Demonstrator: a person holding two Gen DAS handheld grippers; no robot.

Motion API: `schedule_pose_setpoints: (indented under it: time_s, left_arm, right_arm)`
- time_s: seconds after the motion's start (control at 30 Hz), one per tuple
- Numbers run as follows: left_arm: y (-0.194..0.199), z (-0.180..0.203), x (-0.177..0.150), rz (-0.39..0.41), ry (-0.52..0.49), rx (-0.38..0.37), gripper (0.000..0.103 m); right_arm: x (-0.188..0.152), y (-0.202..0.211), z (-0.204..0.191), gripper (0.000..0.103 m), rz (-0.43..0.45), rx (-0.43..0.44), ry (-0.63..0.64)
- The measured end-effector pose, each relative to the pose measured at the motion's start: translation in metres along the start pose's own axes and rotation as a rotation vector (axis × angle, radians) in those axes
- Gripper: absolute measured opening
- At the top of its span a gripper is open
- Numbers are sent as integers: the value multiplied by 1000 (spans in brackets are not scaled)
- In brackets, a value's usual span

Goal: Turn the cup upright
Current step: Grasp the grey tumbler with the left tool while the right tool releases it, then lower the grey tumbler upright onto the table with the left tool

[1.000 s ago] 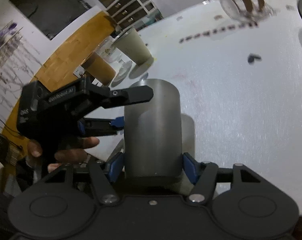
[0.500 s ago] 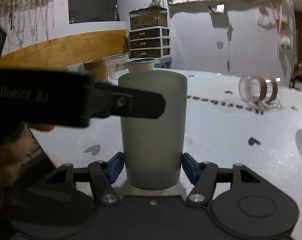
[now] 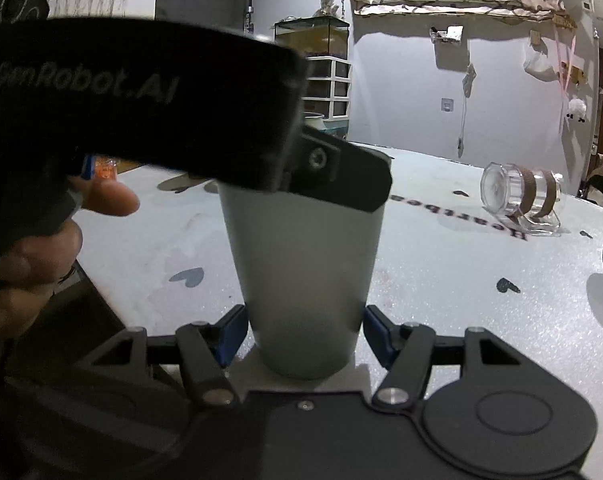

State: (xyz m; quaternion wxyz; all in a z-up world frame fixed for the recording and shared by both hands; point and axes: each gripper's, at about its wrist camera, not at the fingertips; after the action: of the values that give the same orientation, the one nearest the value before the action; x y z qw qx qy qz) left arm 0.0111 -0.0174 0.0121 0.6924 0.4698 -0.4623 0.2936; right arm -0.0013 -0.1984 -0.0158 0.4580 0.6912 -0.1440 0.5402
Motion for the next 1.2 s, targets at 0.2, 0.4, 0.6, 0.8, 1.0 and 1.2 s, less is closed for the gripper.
schedule_pose_setpoints:
  time_s: [0.2,0.4,0.6,0.8,1.0,1.2]
  left_arm:
    - [-3,3,-1,9,-50,9,76]
    - [-12,-11,8,58,-54,51,76]
    - [-41,-50,34,145,-3,181,76]
    - [-79,-85,59,176,41,236,76]
    - [-117,-113,77,151,85,259,76]
    - [-140,-128,86,117,70,301,76]
  right_arm:
    - [-1,-3,1,64,2,1,-27]
    - [2,1,3,84,38,-35,-35]
    - [4,16,15,90,99,-82,-73]
    - [4,20,22,90,107,-116,-100]
    - [3,20,23,90,102,-134,-95]
    - [1,21,23,90,105,-148,-82]
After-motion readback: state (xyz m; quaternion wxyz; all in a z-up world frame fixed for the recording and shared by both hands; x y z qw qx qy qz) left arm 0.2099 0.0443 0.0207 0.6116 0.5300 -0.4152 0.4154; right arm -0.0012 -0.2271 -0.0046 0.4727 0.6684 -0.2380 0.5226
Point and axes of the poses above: each gripper's, at about its wrist camera, not at the fingertips, and y roughly against the way its jaws point, z to its right, x to its top, and after that the axes turned 3 degrees about -x, right-handed
